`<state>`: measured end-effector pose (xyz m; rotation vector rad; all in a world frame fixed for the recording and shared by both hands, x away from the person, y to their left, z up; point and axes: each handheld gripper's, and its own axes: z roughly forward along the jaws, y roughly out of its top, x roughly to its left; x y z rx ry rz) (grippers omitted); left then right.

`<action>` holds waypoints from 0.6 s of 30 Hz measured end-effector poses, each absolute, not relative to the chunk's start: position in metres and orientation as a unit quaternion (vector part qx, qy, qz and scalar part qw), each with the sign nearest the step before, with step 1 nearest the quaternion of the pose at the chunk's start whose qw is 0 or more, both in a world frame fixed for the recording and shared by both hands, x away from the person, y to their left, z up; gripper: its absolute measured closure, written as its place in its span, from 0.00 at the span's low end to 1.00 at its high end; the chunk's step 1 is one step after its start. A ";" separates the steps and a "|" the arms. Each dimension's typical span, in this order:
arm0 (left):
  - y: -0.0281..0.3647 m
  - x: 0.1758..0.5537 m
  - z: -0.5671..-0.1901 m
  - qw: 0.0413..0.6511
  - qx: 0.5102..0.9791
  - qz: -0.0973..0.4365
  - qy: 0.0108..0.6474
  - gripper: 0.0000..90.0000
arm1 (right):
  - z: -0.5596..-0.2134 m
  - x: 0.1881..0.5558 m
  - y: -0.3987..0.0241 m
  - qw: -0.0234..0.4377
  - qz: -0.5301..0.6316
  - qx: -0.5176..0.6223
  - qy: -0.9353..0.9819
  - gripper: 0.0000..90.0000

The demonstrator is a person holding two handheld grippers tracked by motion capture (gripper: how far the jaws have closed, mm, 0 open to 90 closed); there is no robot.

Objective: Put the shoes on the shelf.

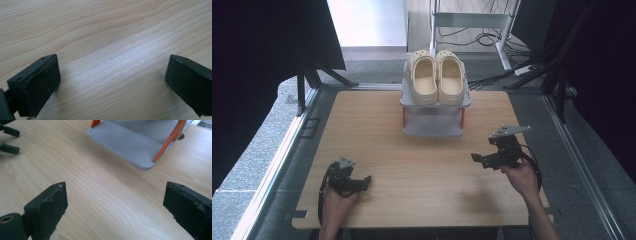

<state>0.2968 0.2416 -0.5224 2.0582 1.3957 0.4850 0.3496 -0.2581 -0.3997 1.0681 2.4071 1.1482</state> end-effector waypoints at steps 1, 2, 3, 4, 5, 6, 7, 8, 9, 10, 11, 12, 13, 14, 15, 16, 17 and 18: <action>0.242 0.297 -0.522 0.299 0.775 0.183 0.526 0.00 | -0.405 0.348 -0.259 0.135 0.396 0.370 0.829 0.06; 0.242 0.297 -0.522 0.299 0.775 0.183 0.526 0.00 | -0.411 0.346 -0.260 0.137 0.395 0.373 0.828 0.06; 0.242 0.297 -0.522 0.299 0.775 0.183 0.526 0.00 | -0.417 0.344 -0.260 0.138 0.394 0.374 0.828 0.06; 0.242 0.297 -0.522 0.299 0.775 0.183 0.526 0.00 | -0.422 0.343 -0.261 0.140 0.393 0.376 0.827 0.06; 0.242 0.297 -0.522 0.299 0.775 0.183 0.526 0.00 | -0.428 0.342 -0.261 0.141 0.392 0.380 0.826 0.06; 0.242 0.297 -0.522 0.299 0.775 0.183 0.526 0.00 | -0.434 0.341 -0.262 0.143 0.390 0.383 0.825 0.06; 0.242 0.297 -0.522 0.299 0.775 0.183 0.526 0.00 | -0.439 0.340 -0.263 0.144 0.389 0.383 0.825 0.06; 0.242 0.297 -0.522 0.299 0.775 0.183 0.526 0.00 | -0.445 0.339 -0.263 0.144 0.388 0.385 0.825 0.06; 0.242 0.297 -0.522 0.299 0.775 0.183 0.526 0.00 | -0.453 0.339 -0.265 0.143 0.384 0.389 0.825 0.06; 0.242 0.297 -0.522 0.299 0.775 0.183 0.526 0.00 | -0.459 0.338 -0.265 0.144 0.381 0.393 0.824 0.06; 0.242 0.297 -0.522 0.299 0.775 0.183 0.526 0.00 | -0.464 0.337 -0.266 0.144 0.380 0.394 0.824 0.06; 0.242 0.297 -0.522 0.299 0.775 0.183 0.526 0.00 | -0.470 0.337 -0.266 0.144 0.379 0.397 0.824 0.06; 0.242 0.297 -0.522 0.299 0.775 0.183 0.526 0.00 | -0.477 0.336 -0.267 0.139 0.376 0.401 0.824 0.06; 0.242 0.297 -0.522 0.299 0.775 0.183 0.526 0.00 | -0.483 0.335 -0.268 0.138 0.375 0.403 0.824 0.06; 0.242 0.297 -0.522 0.299 0.775 0.183 0.526 0.00 | -0.489 0.335 -0.268 0.137 0.372 0.406 0.823 0.06; 0.242 0.297 -0.522 0.299 0.775 0.183 0.526 0.00 | -0.495 0.334 -0.268 0.136 0.368 0.409 0.824 0.06; 0.242 0.297 -0.522 0.299 0.775 0.183 0.526 0.00 | -0.501 0.334 -0.269 0.135 0.366 0.413 0.823 0.06; 0.242 0.297 -0.522 0.299 0.775 0.183 0.526 0.00 | -0.506 0.333 -0.269 0.137 0.365 0.414 0.823 0.06</action>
